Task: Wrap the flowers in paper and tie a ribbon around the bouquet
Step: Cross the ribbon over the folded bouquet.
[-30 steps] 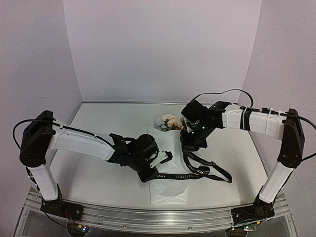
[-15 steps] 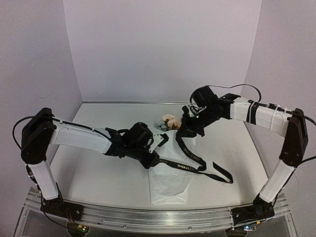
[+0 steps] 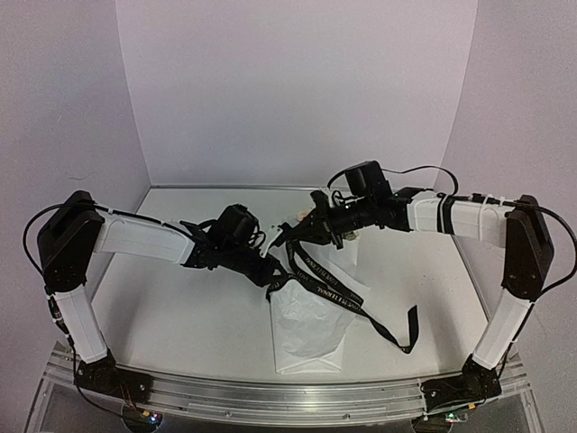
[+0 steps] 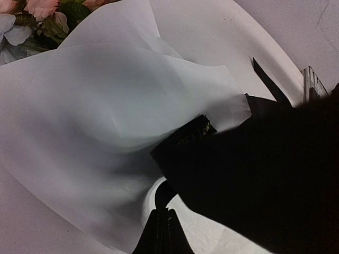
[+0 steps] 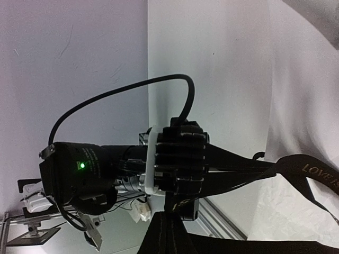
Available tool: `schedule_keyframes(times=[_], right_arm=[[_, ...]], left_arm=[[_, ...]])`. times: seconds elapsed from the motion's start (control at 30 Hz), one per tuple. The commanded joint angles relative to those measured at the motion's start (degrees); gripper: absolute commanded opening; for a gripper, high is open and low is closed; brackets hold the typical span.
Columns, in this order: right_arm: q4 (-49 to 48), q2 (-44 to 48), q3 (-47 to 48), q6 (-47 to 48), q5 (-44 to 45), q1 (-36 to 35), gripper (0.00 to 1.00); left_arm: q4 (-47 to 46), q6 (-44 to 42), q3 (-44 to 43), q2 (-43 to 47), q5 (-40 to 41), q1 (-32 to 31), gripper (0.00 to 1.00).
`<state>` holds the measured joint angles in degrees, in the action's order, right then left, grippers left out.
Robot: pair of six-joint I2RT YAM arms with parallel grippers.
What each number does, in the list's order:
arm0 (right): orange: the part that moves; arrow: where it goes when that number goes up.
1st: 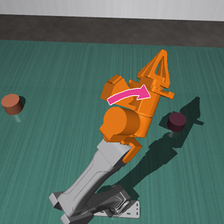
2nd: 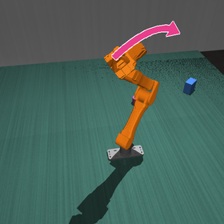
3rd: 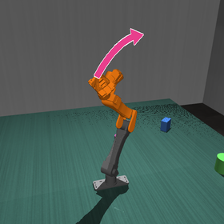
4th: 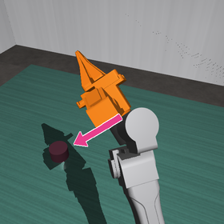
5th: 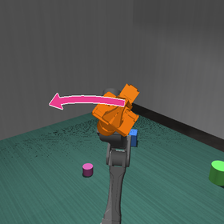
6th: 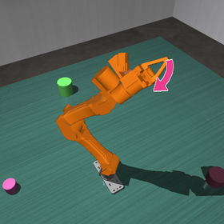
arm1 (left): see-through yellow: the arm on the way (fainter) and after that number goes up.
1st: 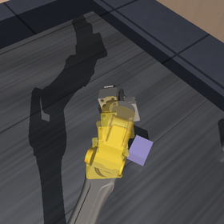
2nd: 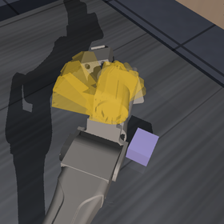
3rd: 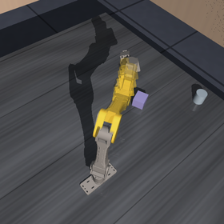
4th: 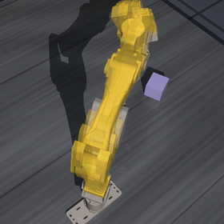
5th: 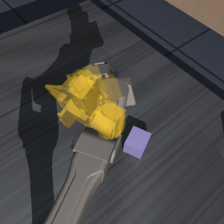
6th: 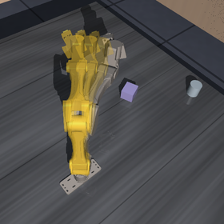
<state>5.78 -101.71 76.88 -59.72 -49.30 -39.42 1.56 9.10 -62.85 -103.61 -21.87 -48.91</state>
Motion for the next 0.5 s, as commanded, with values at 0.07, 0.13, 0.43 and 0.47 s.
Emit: schedule_keyframes(times=[0.07,0.13,0.43,0.47], right_arm=[[-9.0,1.2,2.2,-4.9,-7.1,-0.8,0.0],[-9.2,2.0,2.5,-4.7,-7.2,-0.8,0.0],[-10.8,3.0,2.6,-5.9,-9.9,-1.5,0.0],[-11.0,3.3,2.0,-5.8,-10.0,-1.5,0.0]], left_arm=[[-2.0,-0.2,-2.3,-2.1,-7.4,1.5,0.0],[-2.1,-0.2,-2.6,-3.0,-8.4,1.6,0.0],[-3.9,1.0,-3.0,-4.5,-10.9,3.3,0.0],[-4.1,1.2,-3.1,-4.6,-11.1,3.5,0.0]])
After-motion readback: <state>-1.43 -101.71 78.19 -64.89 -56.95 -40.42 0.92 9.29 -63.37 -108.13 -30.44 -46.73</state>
